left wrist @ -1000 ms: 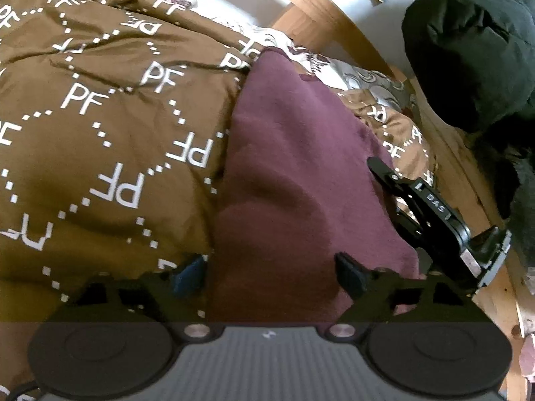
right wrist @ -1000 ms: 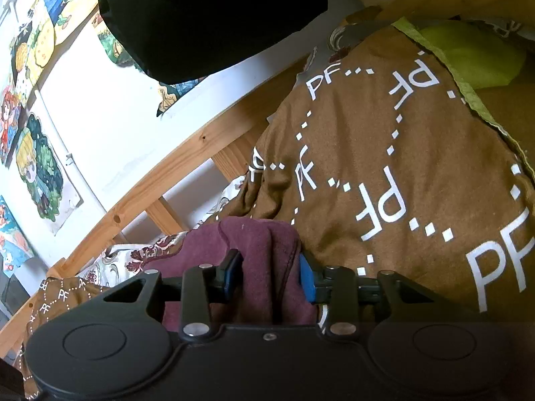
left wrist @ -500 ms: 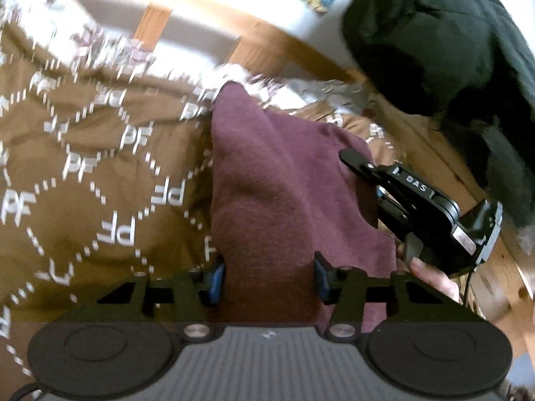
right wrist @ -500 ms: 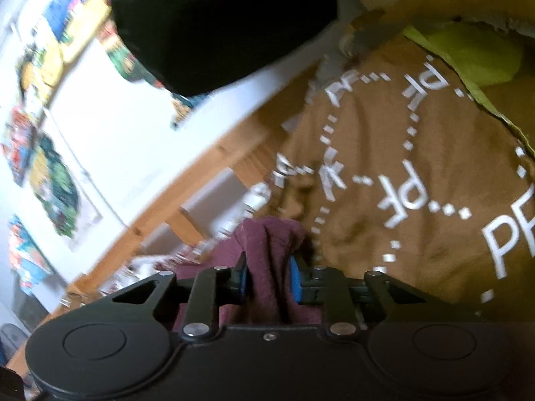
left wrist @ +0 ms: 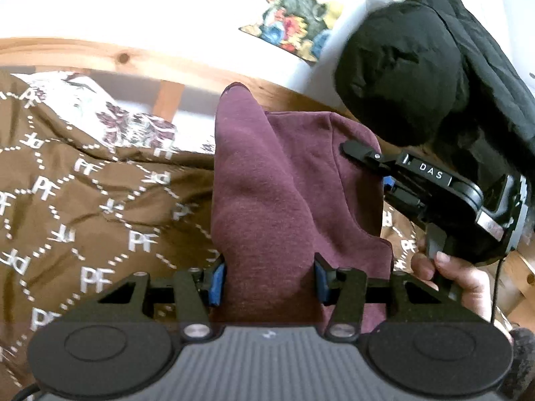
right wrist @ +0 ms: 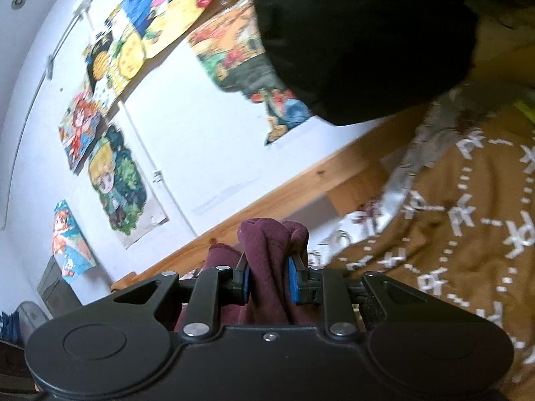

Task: Fold small clothes

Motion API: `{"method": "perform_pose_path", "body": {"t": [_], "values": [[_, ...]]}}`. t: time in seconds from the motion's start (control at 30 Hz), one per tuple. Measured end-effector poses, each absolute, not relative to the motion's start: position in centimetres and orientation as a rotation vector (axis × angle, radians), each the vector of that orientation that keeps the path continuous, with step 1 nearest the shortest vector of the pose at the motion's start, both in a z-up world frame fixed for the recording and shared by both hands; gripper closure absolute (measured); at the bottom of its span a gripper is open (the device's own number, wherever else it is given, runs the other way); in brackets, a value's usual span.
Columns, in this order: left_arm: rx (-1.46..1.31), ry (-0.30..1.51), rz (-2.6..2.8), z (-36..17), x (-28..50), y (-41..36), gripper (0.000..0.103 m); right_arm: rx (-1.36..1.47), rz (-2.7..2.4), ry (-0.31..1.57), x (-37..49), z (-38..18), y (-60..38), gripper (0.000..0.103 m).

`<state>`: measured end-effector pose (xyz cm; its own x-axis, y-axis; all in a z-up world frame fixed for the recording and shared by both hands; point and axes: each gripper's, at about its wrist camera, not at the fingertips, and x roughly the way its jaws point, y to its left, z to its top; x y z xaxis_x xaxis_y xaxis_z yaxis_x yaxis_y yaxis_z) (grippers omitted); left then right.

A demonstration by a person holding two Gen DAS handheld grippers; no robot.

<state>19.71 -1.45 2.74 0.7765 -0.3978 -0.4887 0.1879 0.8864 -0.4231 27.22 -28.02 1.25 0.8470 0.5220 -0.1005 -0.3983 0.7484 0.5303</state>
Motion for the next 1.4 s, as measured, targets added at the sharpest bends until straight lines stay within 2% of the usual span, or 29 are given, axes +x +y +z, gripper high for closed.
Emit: {"method": "perform_pose_path", "body": {"t": [0.23, 0.5, 0.77, 0.93, 1.0, 1.13, 1.2, 1.33, 1.4], "values": [[-0.396, 0.577, -0.236, 1.6, 21.1, 3.9, 0.049, 0.492, 0.555, 0.292, 31.1, 2.3, -21.4, 0.08], [-0.427, 0.602, -0.175, -0.5, 22.1, 8.8, 0.049, 0.454, 0.611, 0.357, 34.7, 0.9, -14.5, 0.08], [-0.511, 0.648, -0.158, -2.6, 22.7, 10.7, 0.047, 0.449, 0.573, 0.419, 36.4, -1.1, -12.8, 0.08], [-0.602, 0.684, -0.132, -3.9, 23.2, 11.7, 0.043, 0.387, 0.488, 0.471, 37.5, -2.9, -13.2, 0.075], [-0.631, 0.692, -0.12, -4.3, 23.3, 12.0, 0.039, 0.38, 0.46, 0.483, 37.8, -3.4, -13.4, 0.065], [-0.653, 0.701, -0.081, -4.7, 23.3, 12.3, 0.027, 0.352, 0.433, 0.482, 37.5, -3.6, -13.5, 0.054], [-0.653, 0.704, -0.068, -4.6, 23.3, 12.4, 0.021, 0.319, 0.422, 0.483, 37.1, -3.4, -13.4, 0.04], [-0.623, 0.717, -0.023, -3.9, 23.2, 12.1, 0.011, 0.273, 0.412, 0.469, 35.7, -3.0, -13.5, 0.023], [-0.594, 0.714, 0.009, -3.3, 22.8, 11.8, 0.003, 0.256, 0.406, 0.452, 34.8, -2.6, -13.7, 0.015]]}}
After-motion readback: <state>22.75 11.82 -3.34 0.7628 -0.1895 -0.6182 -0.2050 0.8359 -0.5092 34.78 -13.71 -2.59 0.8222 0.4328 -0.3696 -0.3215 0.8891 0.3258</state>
